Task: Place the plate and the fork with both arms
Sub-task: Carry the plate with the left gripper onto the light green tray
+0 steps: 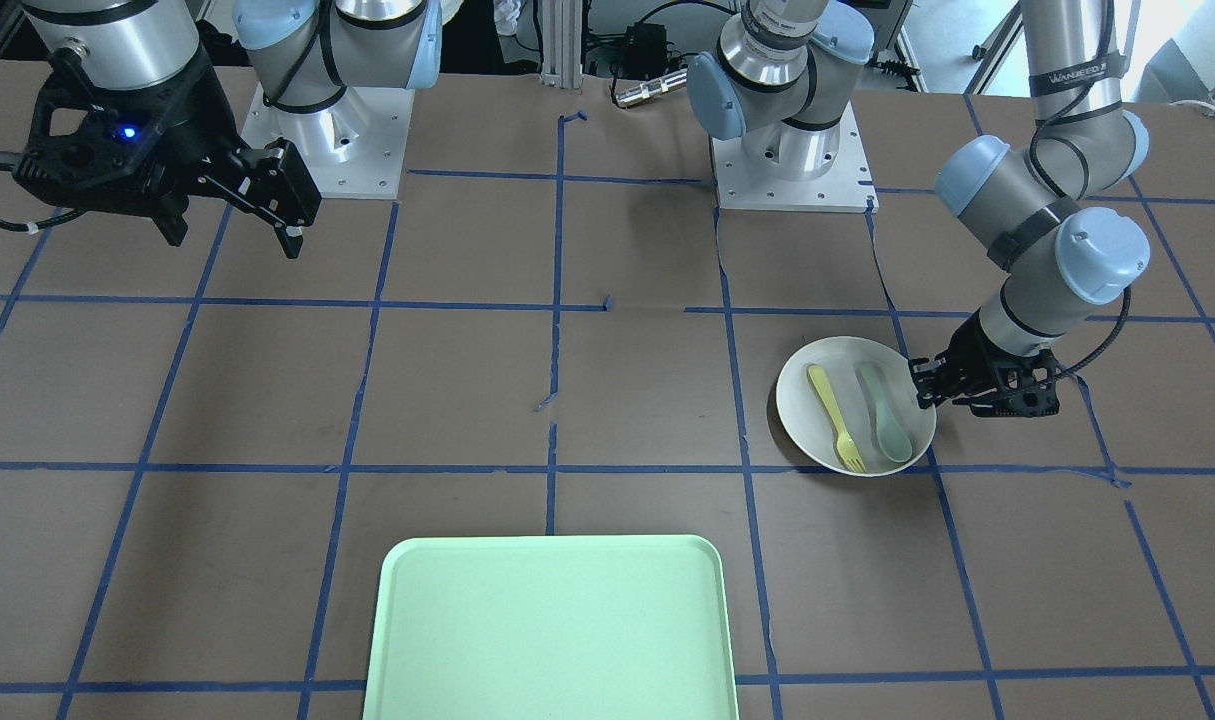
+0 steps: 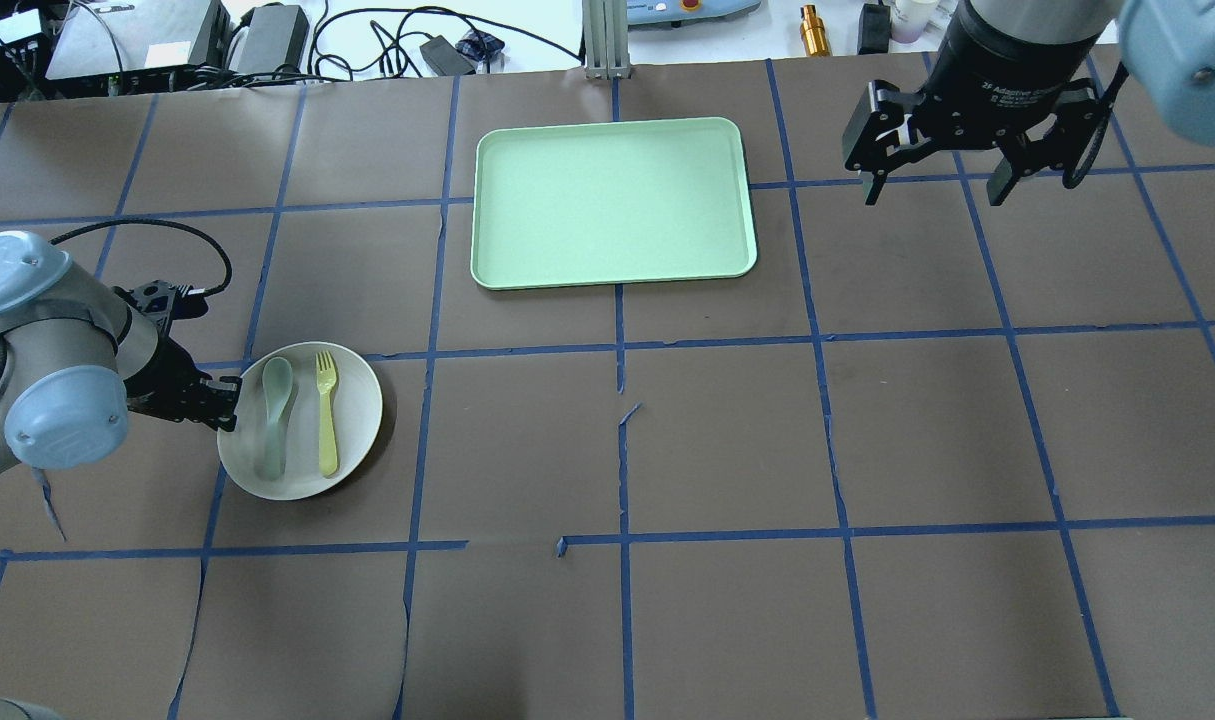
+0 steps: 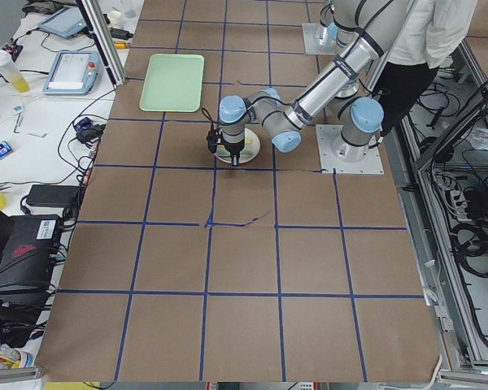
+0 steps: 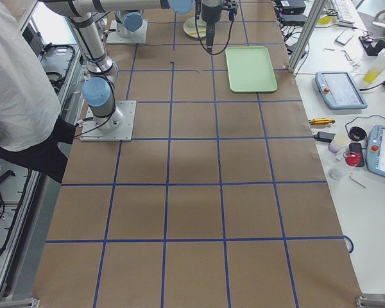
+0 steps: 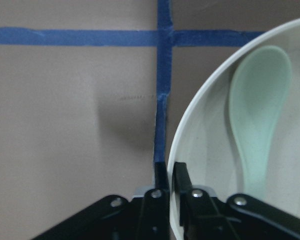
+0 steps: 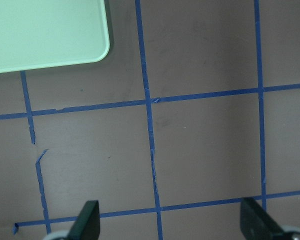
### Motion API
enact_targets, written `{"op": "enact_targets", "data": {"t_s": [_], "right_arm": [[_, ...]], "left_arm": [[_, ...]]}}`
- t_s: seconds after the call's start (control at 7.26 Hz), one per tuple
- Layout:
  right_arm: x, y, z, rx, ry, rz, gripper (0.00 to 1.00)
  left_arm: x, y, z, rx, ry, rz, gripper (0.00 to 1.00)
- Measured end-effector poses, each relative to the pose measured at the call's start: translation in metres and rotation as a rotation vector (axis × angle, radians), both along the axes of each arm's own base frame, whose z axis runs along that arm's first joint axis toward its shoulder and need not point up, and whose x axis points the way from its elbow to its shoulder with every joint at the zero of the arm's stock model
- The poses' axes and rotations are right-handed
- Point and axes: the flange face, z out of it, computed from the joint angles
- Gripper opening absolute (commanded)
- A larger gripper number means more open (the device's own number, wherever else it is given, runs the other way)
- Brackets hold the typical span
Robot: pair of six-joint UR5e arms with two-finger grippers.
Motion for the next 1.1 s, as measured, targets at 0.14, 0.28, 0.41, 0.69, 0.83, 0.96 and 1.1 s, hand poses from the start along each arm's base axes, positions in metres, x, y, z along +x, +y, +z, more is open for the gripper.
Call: {"op": "enact_targets", "data": {"t_s": [0.14,0.28,0.41,0.69,0.83,0.96,1.1], "right_arm": [[0.000,0.000,0.000,0.000,0.000,0.000,1.00],[0.000,0.000,0.000,0.000,0.000,0.000,1.00],[0.000,0.000,0.000,0.000,0.000,0.000,1.00],[0.000,0.000,0.000,0.000,0.000,0.000,1.00],[0.000,0.000,0.000,0.000,0.000,0.000,1.00],[0.000,0.000,0.000,0.000,0.000,0.000,1.00],[0.000,0.000,0.000,0.000,0.000,0.000,1.00]], "left_arm": [[-0.001,-0.006,0.007,-0.032,0.024,0.000,0.00],[-0.002,-0.014,0.016,-0.056,0.037,0.009,0.00],[-0.005,-0.026,0.029,-0.069,0.061,0.039,0.00],[-0.027,-0.056,0.055,-0.066,0.108,0.097,0.00],[-0.041,-0.066,0.061,-0.068,0.133,0.117,0.00],[-0.054,-0.075,0.063,-0.076,0.177,0.132,0.00],[-0.073,-0.085,0.064,-0.084,0.225,0.132,0.00]]}}
